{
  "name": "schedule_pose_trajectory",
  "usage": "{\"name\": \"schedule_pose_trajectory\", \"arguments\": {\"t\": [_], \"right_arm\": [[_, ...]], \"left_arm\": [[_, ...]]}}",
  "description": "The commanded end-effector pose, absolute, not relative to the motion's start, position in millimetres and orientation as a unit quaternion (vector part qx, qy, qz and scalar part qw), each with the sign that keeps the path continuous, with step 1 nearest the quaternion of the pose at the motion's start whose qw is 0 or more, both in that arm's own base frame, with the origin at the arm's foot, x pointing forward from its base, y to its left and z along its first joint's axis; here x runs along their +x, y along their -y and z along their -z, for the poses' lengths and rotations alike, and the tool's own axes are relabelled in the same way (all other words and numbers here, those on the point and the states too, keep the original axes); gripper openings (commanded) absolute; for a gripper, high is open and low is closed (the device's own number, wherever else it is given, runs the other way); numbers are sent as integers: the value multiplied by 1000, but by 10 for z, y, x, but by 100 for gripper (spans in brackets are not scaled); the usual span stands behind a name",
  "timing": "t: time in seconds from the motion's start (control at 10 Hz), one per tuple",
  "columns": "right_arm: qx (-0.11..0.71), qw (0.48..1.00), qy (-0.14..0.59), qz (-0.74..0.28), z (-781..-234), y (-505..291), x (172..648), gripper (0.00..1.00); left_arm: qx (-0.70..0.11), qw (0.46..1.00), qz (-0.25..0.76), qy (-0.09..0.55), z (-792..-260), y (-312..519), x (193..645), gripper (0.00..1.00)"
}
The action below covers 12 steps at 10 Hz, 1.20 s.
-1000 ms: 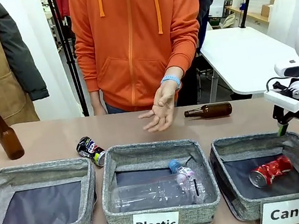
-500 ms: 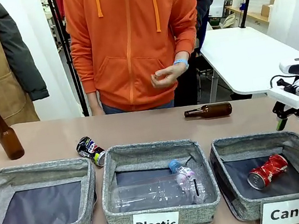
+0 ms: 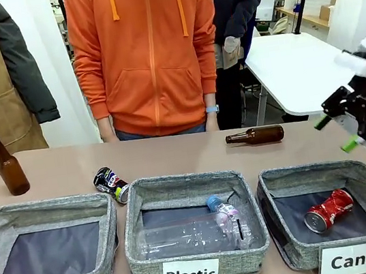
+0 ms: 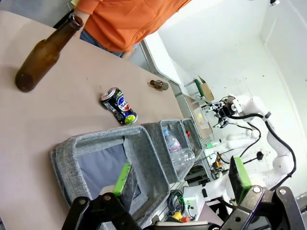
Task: Sort the can waste into the basket.
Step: Pick up the can waste from the table and place it in the right Fabric basket.
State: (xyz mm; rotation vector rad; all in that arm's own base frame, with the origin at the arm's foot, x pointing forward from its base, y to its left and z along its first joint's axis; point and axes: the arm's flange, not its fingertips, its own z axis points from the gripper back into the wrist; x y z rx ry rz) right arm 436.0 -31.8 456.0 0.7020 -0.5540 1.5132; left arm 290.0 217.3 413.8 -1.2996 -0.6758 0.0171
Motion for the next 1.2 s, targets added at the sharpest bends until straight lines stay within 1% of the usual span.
{"name": "schedule_pose_trajectory", "arguments": {"t": [0.0, 0.2, 0.3, 0.4, 0.5, 0.6, 0.8, 0.9, 1.0, 1.1], "right_arm": [[534, 547, 225, -604, -4442, 427, 4598, 99], [599, 612, 132, -500, -4181, 489, 4737, 99], [643, 615, 64, -453, -4080, 445, 4690, 99], [637, 647, 36, -417, -4041, 467, 4590, 99], [613, 684, 40, -392, -4089, 582, 4497, 99], [613, 610, 108, -491, -3827, 489, 4538, 99], [613, 610, 108, -491, -3827, 489, 4538, 99], [618, 640, 75, -449, -3818, 550, 4532, 99], [571, 691, 95, -433, -3796, 424, 4655, 99], [525, 754, 127, -373, -3895, 362, 4632, 99]], "left_arm": [[-595, 739, 0, 317, -4158, -2173, 2902, 100], [-595, 739, 0, 317, -4158, -2173, 2902, 100], [-595, 739, 0, 317, -4158, -2173, 2902, 100], [-595, 739, 0, 317, -4158, -2173, 2902, 100], [-595, 739, 0, 317, -4158, -2173, 2902, 100], [-595, 739, 0, 317, -4158, -2173, 2902, 100], [-595, 739, 0, 317, -4158, -2173, 2902, 100], [-595, 739, 0, 317, -4158, -2173, 2902, 100], [-595, 739, 0, 317, -4158, -2173, 2902, 100], [-595, 739, 0, 317, -4158, -2173, 2902, 100]]}}
